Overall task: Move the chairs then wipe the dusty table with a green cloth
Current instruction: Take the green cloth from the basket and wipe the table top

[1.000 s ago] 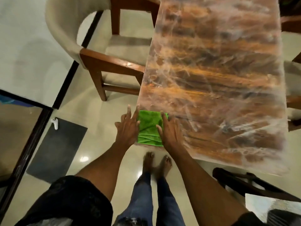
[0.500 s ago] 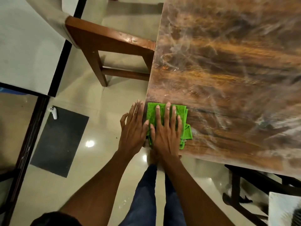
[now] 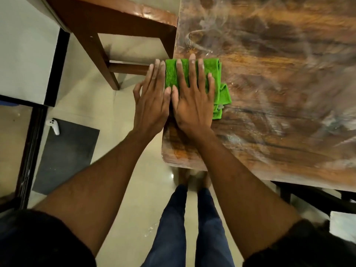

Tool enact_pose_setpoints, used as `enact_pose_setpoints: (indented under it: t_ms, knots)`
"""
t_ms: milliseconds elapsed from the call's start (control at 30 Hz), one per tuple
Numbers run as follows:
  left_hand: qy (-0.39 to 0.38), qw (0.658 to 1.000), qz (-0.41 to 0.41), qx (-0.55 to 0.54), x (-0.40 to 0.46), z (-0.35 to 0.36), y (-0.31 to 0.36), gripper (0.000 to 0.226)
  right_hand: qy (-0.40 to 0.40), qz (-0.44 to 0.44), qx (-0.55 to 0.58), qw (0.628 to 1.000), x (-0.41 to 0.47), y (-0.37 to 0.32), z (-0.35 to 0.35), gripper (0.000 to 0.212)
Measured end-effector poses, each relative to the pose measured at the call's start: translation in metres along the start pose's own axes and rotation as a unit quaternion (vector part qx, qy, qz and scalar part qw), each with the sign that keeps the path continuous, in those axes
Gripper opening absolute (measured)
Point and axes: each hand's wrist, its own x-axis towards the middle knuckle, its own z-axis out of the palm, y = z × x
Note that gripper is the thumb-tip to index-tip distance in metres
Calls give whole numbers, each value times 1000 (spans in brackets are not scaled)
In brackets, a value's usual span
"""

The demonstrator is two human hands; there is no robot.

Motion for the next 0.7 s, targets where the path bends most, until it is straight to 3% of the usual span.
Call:
enact_pose_setpoints:
  t_ms: [200, 333, 700]
  knots:
    - [-40, 999, -15, -32, -61, -3, 12, 63, -46, 17, 8, 999, -87, 3, -14, 68]
    - [-44, 998, 27, -19, -70, -4, 28, 62, -60, 12, -9, 998, -136, 25, -23, 68]
    - [-32, 996, 54, 60, -5, 12, 46, 62, 18, 23, -33, 999, 3, 105, -21, 62]
